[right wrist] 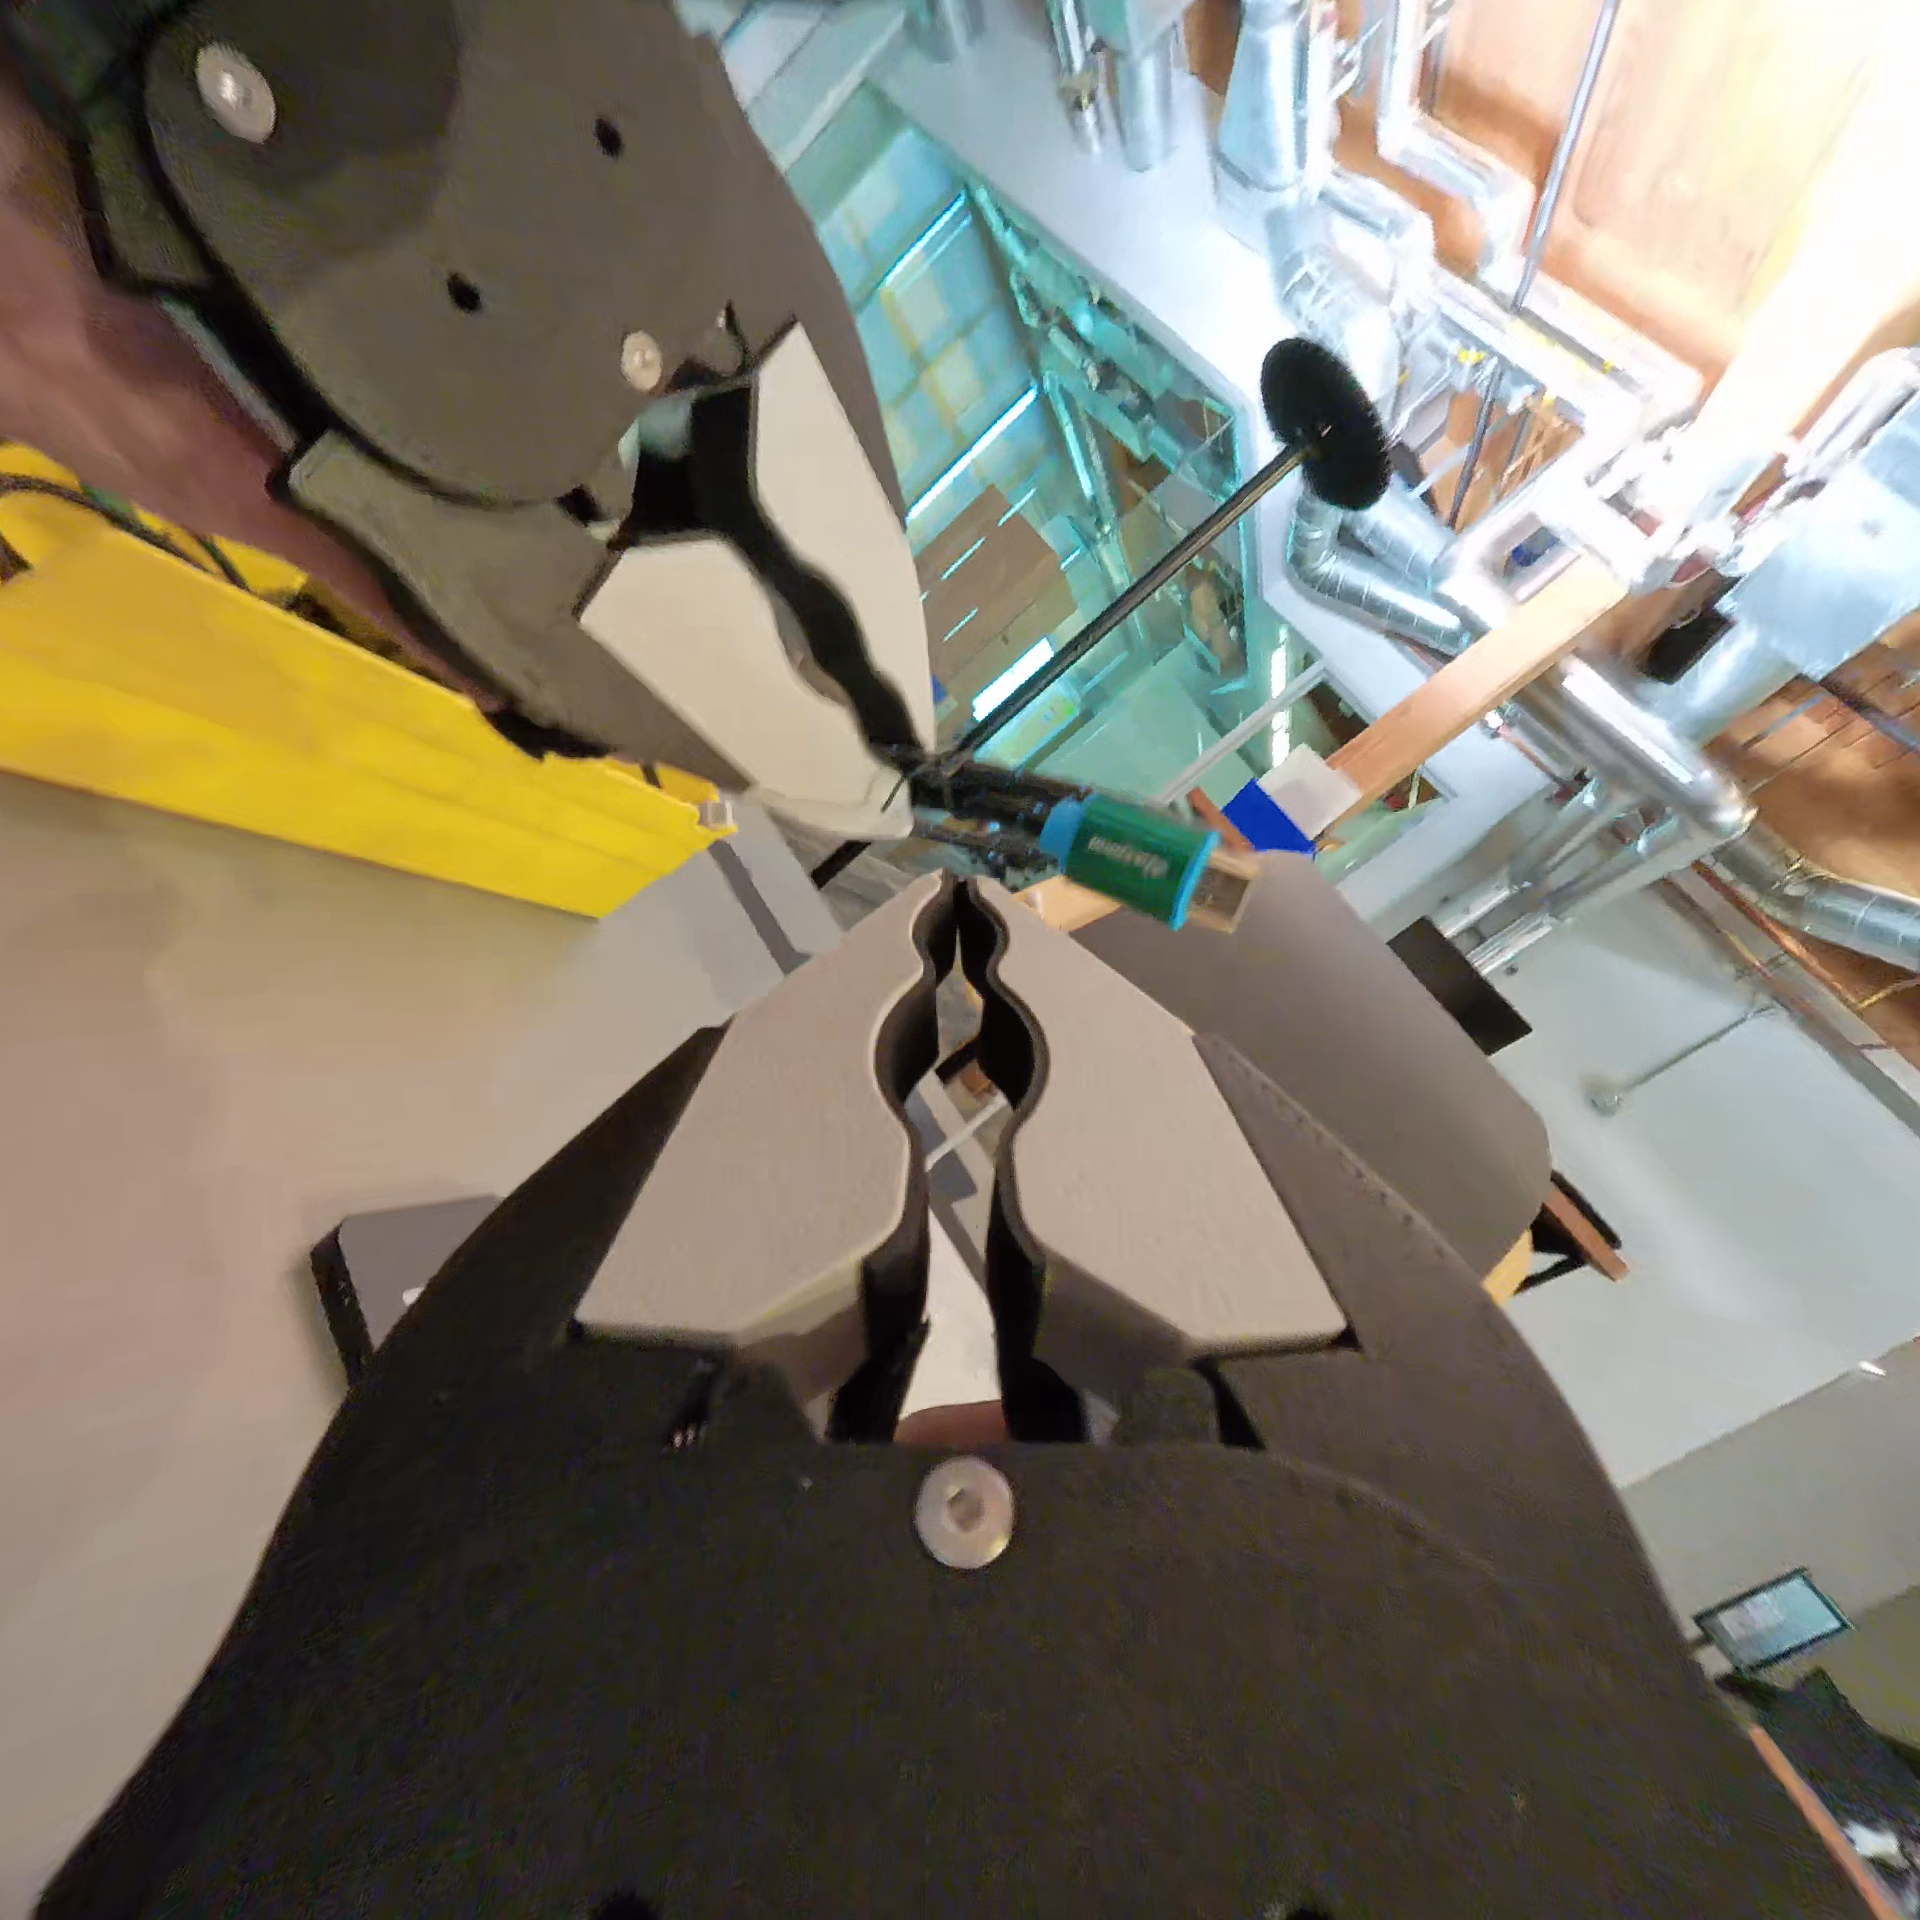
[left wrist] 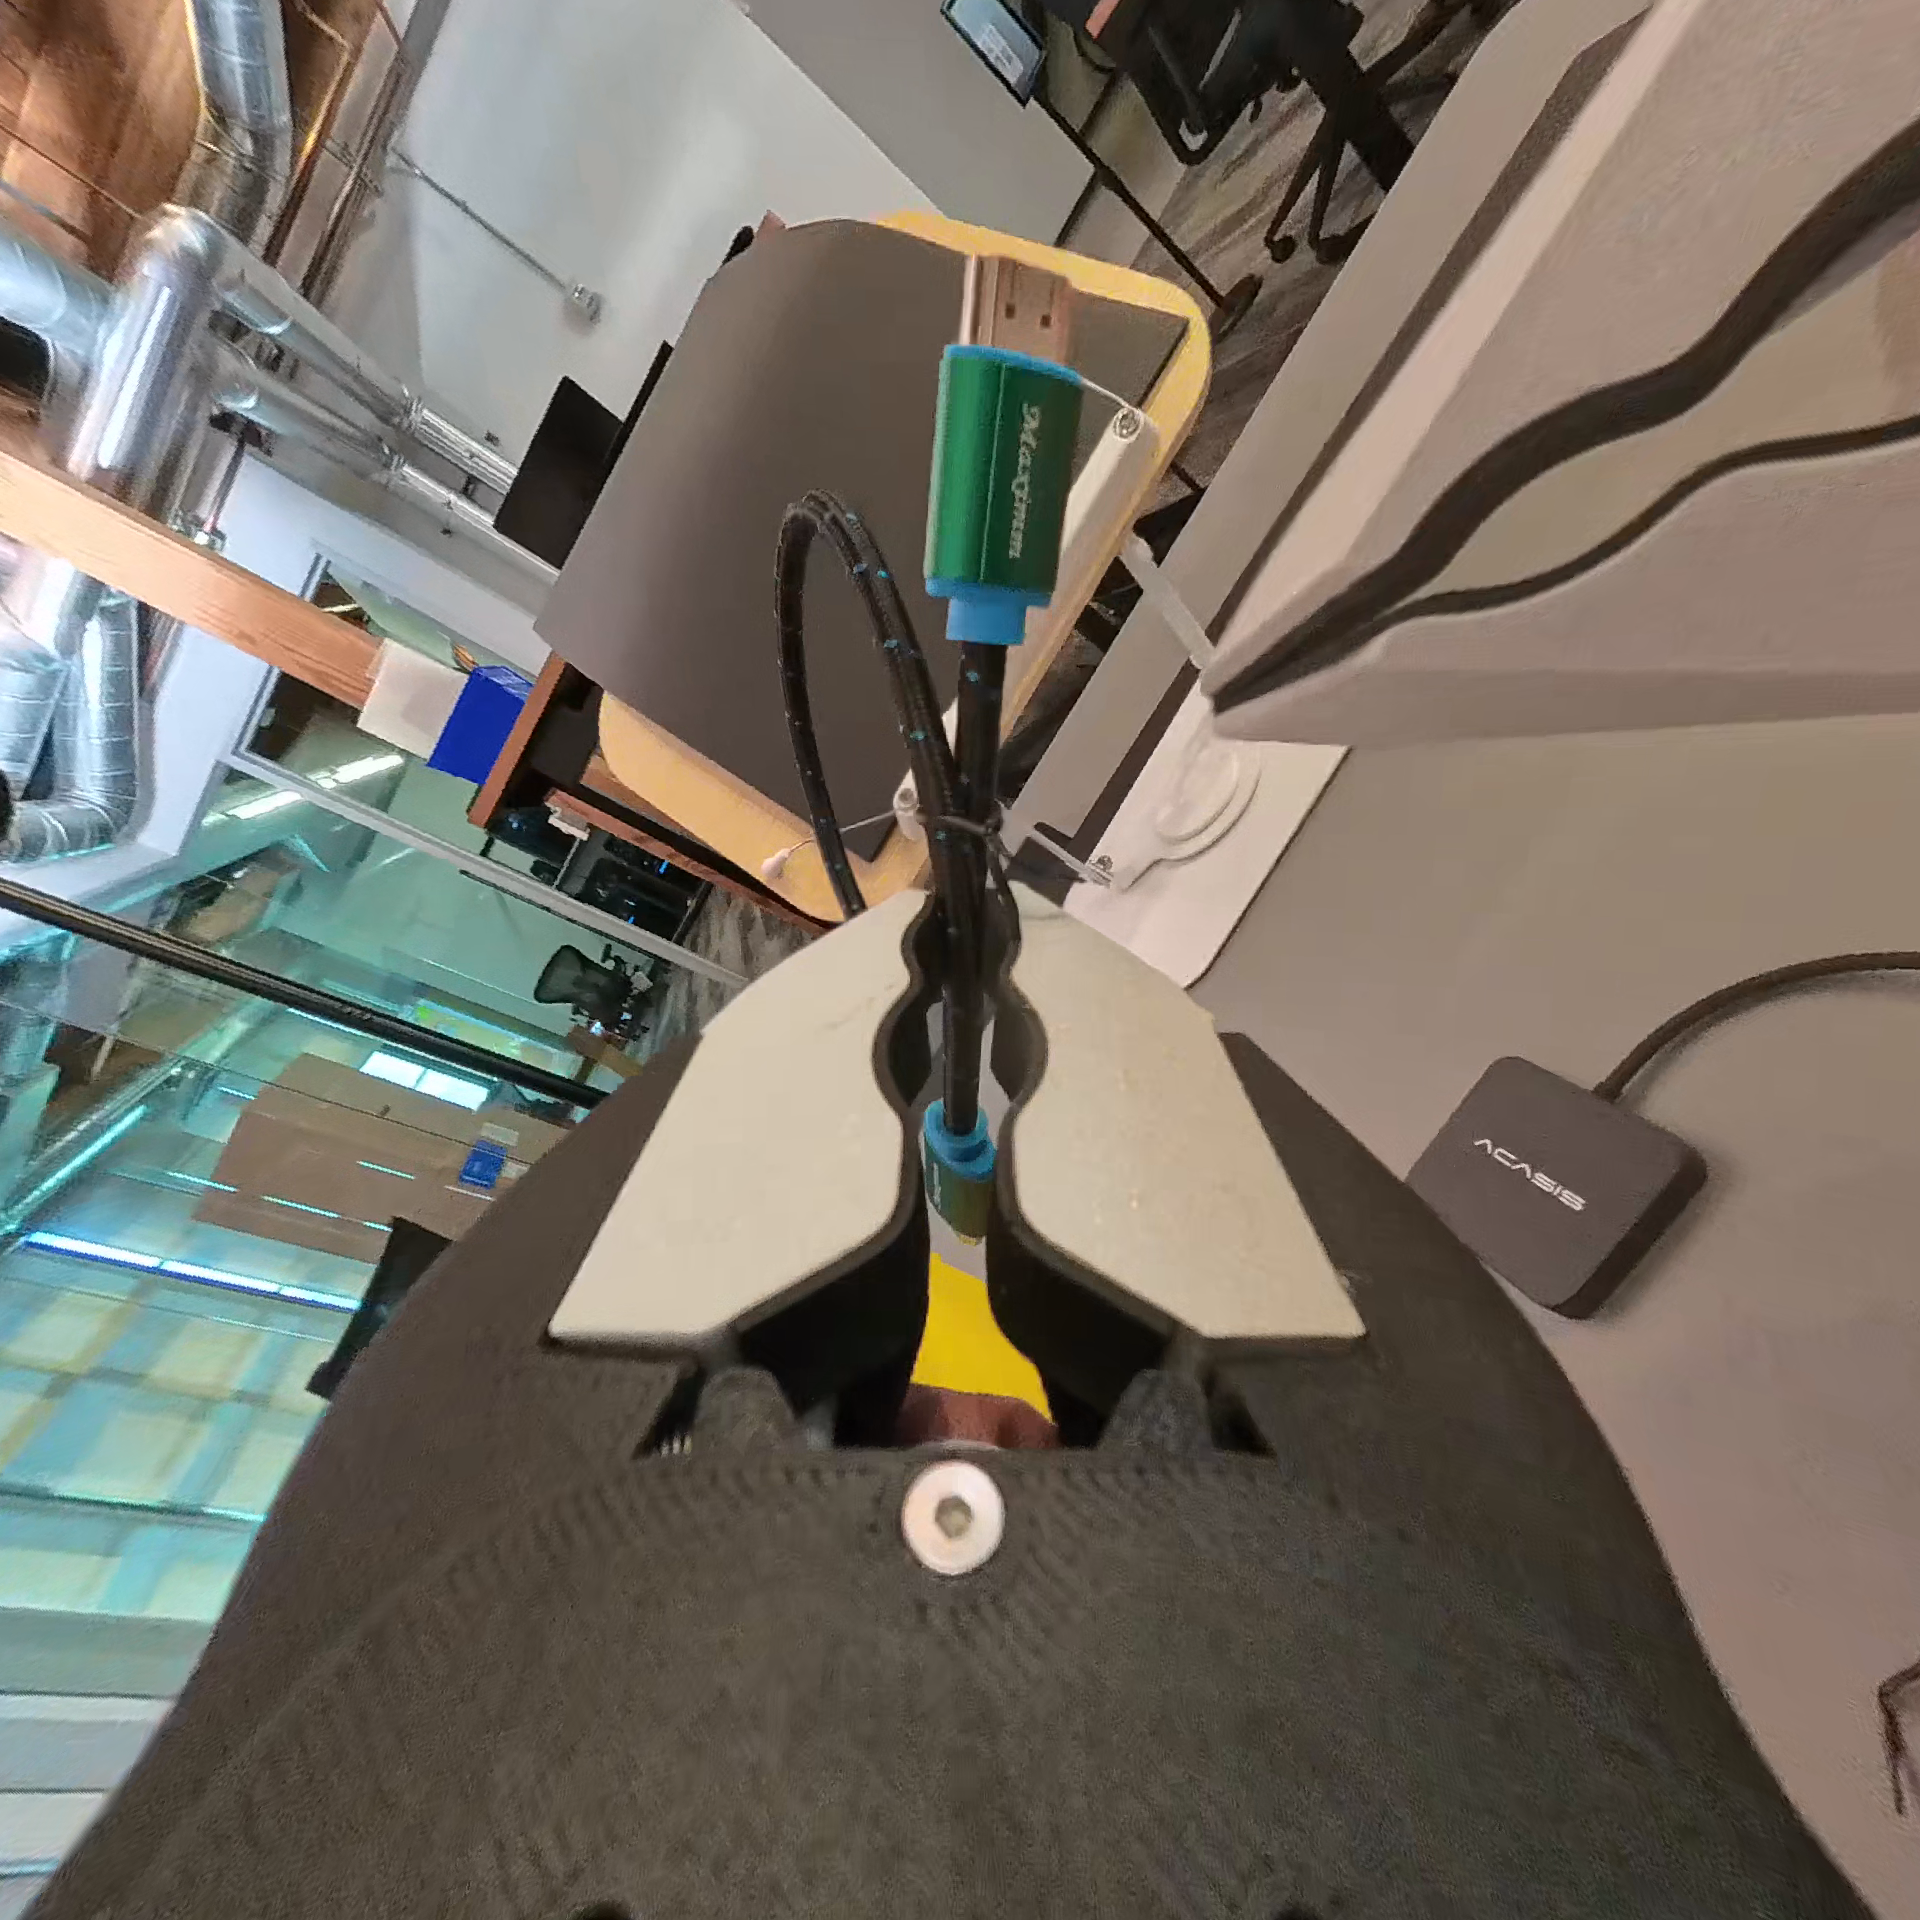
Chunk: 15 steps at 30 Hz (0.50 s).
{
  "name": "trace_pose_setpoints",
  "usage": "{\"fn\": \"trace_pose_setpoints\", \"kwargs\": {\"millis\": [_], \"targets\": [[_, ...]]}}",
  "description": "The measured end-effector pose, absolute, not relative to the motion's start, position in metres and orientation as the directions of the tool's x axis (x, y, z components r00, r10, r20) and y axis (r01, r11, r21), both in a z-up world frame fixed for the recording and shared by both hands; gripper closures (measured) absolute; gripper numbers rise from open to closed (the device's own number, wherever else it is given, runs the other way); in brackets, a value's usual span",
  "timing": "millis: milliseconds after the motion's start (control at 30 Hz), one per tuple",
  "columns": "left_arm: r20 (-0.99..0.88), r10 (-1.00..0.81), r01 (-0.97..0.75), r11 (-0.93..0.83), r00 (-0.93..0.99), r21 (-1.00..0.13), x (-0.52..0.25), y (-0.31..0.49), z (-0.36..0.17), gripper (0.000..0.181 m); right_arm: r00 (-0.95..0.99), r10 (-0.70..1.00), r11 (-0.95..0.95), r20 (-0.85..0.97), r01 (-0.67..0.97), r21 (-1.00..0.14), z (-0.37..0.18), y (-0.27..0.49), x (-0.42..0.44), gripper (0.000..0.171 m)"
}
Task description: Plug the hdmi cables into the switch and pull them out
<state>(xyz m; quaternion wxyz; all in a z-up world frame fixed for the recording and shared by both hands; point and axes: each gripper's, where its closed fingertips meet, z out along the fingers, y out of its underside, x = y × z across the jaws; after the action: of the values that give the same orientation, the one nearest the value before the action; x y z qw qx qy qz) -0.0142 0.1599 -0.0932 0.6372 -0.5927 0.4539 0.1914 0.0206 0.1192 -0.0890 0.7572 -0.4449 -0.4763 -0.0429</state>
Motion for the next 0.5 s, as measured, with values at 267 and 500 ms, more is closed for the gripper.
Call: {"fn": "trace_pose_setpoints", "kwargs": {"millis": [267, 500], "targets": [[-0.857, -0.288, -0.83, 0.252, 0.428, -0.499, -0.003, 0.153, -0.102, 0.176, 0.287, 0.169, 0.706, 0.943, 0.632, -0.319, -0.091, 0.113, 0.003, 0.155], [-0.901, -0.269, -0.874, 0.264, 0.34, -0.409, -0.001, 0.152, -0.107, 0.176, 0.155, 0.126, 0.697, 0.98, 0.689, -0.199, -0.097, 0.118, 0.001, 0.164]]}}
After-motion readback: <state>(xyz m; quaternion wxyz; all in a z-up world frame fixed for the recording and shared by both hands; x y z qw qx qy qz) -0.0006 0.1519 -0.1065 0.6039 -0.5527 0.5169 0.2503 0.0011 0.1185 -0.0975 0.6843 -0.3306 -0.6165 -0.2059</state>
